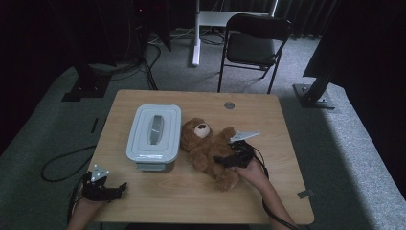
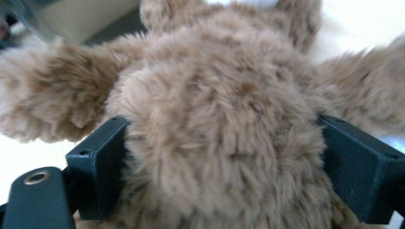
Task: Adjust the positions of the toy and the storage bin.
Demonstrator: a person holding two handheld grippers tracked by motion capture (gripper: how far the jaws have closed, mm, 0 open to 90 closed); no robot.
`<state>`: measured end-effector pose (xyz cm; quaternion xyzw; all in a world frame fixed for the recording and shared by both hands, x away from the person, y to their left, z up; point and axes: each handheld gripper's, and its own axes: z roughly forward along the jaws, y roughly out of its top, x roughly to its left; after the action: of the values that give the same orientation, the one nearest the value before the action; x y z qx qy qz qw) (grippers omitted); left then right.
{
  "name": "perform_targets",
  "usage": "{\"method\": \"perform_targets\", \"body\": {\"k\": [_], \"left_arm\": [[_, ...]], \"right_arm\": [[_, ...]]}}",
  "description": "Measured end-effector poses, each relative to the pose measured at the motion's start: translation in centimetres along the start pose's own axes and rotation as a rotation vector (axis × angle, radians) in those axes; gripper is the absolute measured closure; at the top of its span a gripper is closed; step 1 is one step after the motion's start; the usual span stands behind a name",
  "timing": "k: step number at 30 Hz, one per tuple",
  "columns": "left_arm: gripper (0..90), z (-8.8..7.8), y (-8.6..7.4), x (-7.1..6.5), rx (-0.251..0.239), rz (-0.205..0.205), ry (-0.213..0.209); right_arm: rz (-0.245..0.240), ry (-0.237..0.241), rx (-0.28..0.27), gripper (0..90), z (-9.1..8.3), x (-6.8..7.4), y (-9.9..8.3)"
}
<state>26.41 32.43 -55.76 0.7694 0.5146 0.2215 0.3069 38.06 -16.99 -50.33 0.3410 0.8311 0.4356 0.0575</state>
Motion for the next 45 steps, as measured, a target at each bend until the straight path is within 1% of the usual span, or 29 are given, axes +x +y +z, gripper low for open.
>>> {"method": "perform_targets", "body": {"k": [2,4,5,8,9,11,12,13,15,17,20,21,23,26,28,29,31,32,33,34,35,37,39,40,41,42,43,44,45], "left_arm": [[0.7,0.0,0.0,0.0,0.000,0.000,0.000],[0.7,0.0,0.0,0.0,0.000,0.000,0.000],[0.7,0.0,0.0,0.0,0.000,-0.002,0.001],[0.7,0.0,0.0,-0.1,0.000,-0.002,0.003],[0.7,0.0,0.0,-0.1,0.000,-0.003,0.003],[0.7,0.0,0.0,-0.1,0.000,-0.003,0.002],[0.7,0.0,0.0,-0.1,0.000,-0.003,0.002],[0.7,0.0,0.0,-0.1,0.000,-0.003,0.002],[0.7,0.0,0.0,-0.1,0.000,-0.003,0.003],[0.7,0.0,0.0,-0.1,0.000,-0.003,0.002],[0.7,0.0,0.0,-0.1,0.000,-0.002,0.002],[0.7,0.0,0.0,-0.1,0.000,-0.003,0.002],[0.7,0.0,0.0,0.0,0.000,-0.002,0.002],[0.7,0.0,0.0,-0.1,0.000,-0.003,0.002],[0.7,0.0,0.0,0.0,0.001,-0.002,0.002],[0.7,0.0,0.0,0.0,0.001,-0.003,0.002],[0.7,0.0,0.0,0.0,0.001,-0.002,0.002],[0.7,0.0,0.0,0.0,0.001,-0.003,0.002],[0.7,0.0,0.0,0.0,0.001,-0.003,0.002],[0.7,0.0,0.0,0.0,0.001,-0.003,0.002],[0.7,0.0,0.0,0.0,0.001,-0.003,0.002],[0.7,0.0,0.0,0.0,0.001,-0.003,0.002],[0.7,0.0,0.0,0.0,0.001,-0.003,0.002],[0.7,0.0,0.0,0.0,0.001,-0.003,0.002],[0.7,0.0,0.0,0.0,0.001,-0.003,0.002],[0.7,0.0,0.0,0.0,0.001,-0.003,0.002],[0.7,0.0,0.0,0.0,0.001,-0.003,0.002],[0.7,0.0,0.0,0.0,0.001,-0.003,0.002],[0.7,0.0,0.0,0.0,0.001,-0.003,0.002]], "right_arm": [[0.004,0.014,0.039,10.9,0.6,0.1,-0.2],[-0.002,0.018,0.050,10.9,0.9,0.2,-0.3],[-0.008,0.016,0.070,10.9,1.1,0.3,-0.1],[-0.022,0.016,0.089,10.8,1.3,0.6,0.0],[-0.037,0.011,0.092,10.8,1.4,0.8,-0.1],[-0.043,0.001,0.092,10.8,1.5,1.0,-0.1],[-0.055,-0.005,0.095,11.0,1.6,1.1,-0.2],[-0.053,-0.006,0.101,11.5,1.7,1.1,-0.1],[-0.050,-0.016,0.113,16.7,1.7,1.1,0.0],[-0.041,-0.031,0.118,28.5,1.6,1.3,0.1],[-0.053,-0.058,0.097,44.1,1.3,1.6,0.0],[-0.045,-0.067,0.084,48.2,1.1,1.7,0.0],[-0.045,-0.080,0.073,55.1,1.0,1.9,0.0],[-0.049,-0.097,0.047,62.6,0.6,2.1,0.2],[-0.020,-0.101,0.008,65.4,0.0,2.1,0.4],[-0.023,-0.110,-0.002,65.9,-0.2,2.0,0.4],[0.002,-0.128,-0.034,65.9,-0.7,1.8,0.4],[0.007,-0.146,-0.044,65.9,-1.0,1.6,0.4],[0.019,-0.175,-0.058,65.8,-1.5,1.3,0.3],[0.019,-0.175,-0.058,65.8,-1.5,1.3,0.3],[0.042,-0.219,-0.084,65.7,-2.4,0.5,0.2],[0.074,-0.241,-0.103,65.7,-3.2,-0.1,0.2],[0.107,-0.286,-0.131,65.6,-4.1,-0.9,0.2],[0.107,-0.286,-0.131,65.6,-4.1,-0.9,0.2],[0.123,-0.322,-0.142,65.6,-4.6,-1.2,0.2],[0.133,-0.417,-0.155,65.5,-5.3,-1.9,0.3],[0.139,-0.452,-0.158,65.5,-5.6,-2.3,0.4],[0.159,-0.501,-0.161,65.5,-5.9,-2.9,0.5],[0.179,-0.530,-0.165,65.5,-6.2,-3.4,0.5]]}}
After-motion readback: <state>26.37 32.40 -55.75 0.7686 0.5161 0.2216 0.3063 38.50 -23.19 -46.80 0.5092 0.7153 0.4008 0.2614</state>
